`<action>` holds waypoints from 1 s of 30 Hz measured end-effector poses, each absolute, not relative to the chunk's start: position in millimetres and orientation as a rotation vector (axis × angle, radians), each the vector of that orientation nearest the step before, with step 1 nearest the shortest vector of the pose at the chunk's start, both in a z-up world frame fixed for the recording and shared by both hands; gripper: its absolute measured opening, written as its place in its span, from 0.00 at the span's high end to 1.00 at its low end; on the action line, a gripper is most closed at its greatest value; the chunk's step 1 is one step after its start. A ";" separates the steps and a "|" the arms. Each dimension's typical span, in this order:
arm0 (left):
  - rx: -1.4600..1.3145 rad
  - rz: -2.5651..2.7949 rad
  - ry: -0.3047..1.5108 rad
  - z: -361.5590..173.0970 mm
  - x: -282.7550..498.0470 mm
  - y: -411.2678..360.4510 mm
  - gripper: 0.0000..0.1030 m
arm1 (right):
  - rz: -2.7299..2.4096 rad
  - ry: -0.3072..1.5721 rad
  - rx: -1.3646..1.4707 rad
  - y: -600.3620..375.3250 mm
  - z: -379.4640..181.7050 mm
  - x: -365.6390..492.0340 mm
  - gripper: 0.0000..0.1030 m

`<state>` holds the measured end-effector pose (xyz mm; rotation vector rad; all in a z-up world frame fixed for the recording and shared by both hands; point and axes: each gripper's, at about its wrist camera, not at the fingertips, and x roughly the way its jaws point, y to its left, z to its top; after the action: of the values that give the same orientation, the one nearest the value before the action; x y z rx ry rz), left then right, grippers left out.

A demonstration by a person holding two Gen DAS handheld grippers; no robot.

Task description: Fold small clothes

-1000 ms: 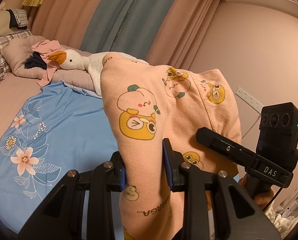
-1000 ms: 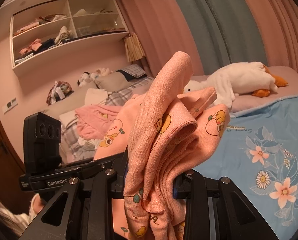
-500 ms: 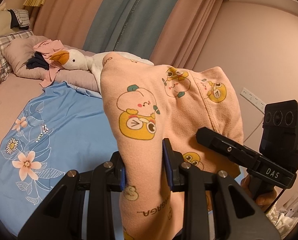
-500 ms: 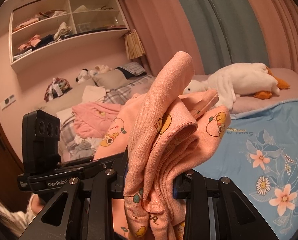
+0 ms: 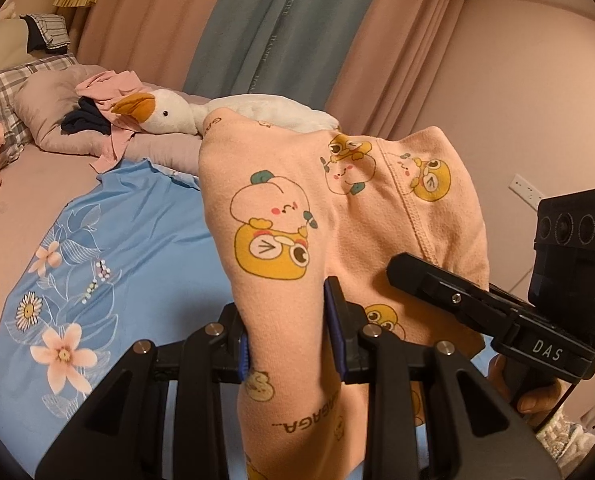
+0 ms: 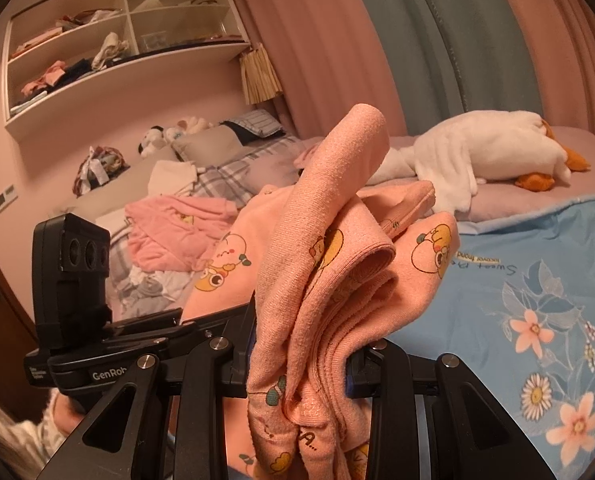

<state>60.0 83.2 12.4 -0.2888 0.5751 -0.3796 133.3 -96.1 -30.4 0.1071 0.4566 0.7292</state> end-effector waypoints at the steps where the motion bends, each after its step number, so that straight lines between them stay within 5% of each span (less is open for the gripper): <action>1: -0.290 -0.376 0.578 10.0 66.2 85.8 0.72 | 0.730 0.458 0.103 -93.7 -32.2 138.9 0.68; 30: -0.284 -0.281 0.890 -108.4 201.9 100.0 0.72 | 0.653 0.768 0.108 -59.6 -121.9 258.2 0.68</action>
<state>201.9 100.0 -108.4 -0.2835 0.8897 -0.2805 258.2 -59.6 -121.9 0.1077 0.7681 0.6534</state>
